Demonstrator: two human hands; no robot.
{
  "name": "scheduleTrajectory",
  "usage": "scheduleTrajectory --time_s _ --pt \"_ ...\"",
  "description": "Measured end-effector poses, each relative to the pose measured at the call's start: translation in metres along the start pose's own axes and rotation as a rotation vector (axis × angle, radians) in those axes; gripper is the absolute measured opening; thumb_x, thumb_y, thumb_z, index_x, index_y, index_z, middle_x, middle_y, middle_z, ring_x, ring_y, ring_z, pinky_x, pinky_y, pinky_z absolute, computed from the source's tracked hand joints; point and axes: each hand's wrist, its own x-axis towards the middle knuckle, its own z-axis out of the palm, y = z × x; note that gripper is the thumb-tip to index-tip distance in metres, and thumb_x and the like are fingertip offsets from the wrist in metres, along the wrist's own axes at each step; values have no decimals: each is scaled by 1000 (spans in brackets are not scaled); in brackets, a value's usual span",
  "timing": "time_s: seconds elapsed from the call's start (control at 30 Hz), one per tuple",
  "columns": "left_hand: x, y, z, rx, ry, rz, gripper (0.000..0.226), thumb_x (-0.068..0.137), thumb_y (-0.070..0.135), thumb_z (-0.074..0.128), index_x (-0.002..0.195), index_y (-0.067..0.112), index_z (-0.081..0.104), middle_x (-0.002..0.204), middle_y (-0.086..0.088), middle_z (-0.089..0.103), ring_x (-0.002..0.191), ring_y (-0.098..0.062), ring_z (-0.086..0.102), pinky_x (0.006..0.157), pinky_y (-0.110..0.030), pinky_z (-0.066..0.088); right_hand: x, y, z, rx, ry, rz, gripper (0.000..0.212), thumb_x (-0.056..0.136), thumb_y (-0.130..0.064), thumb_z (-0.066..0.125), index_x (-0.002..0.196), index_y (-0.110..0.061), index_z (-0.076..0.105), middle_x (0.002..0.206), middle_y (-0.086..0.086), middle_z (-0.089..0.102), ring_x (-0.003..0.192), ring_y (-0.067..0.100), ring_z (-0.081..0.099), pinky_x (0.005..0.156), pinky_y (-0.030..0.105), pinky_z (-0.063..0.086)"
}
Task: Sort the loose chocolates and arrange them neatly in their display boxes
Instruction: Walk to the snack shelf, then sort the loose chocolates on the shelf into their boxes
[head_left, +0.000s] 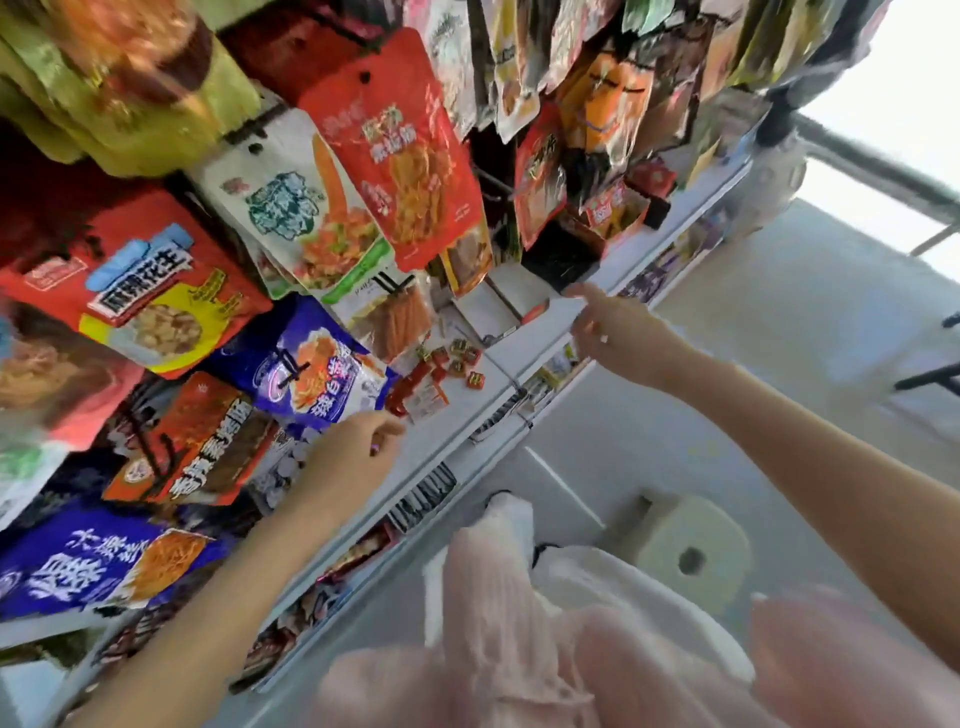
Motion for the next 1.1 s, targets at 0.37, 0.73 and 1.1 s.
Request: scheduleTrajectory --time_s 0.37,0.73,1.1 --pt "139 77 47 5 -193 28 23 90 9 49 110 6 61 120 -12 53 104 -25 55 93 -35 45 101 88 -56 -12 -205 -6 45 90 -5 44 133 -9 30 100 13 65 87 31 61 81 38 48" --pt "229 147 169 -97 37 -504 25 91 10 45 108 2 61 115 -15 62 97 -34 60 84 -38 47 236 263 -87 -217 -456 -236 49 88 -4 44 135 -10 31 74 12 55 67 33 57 59 40 49" --pt "345 48 287 75 350 -326 24 90 10 48 112 11 57 116 -9 57 95 -24 60 79 -34 46 308 330 105 -16 -352 -348 44 88 -9 49 130 -11 38 94 14 66 80 31 61 74 36 48"
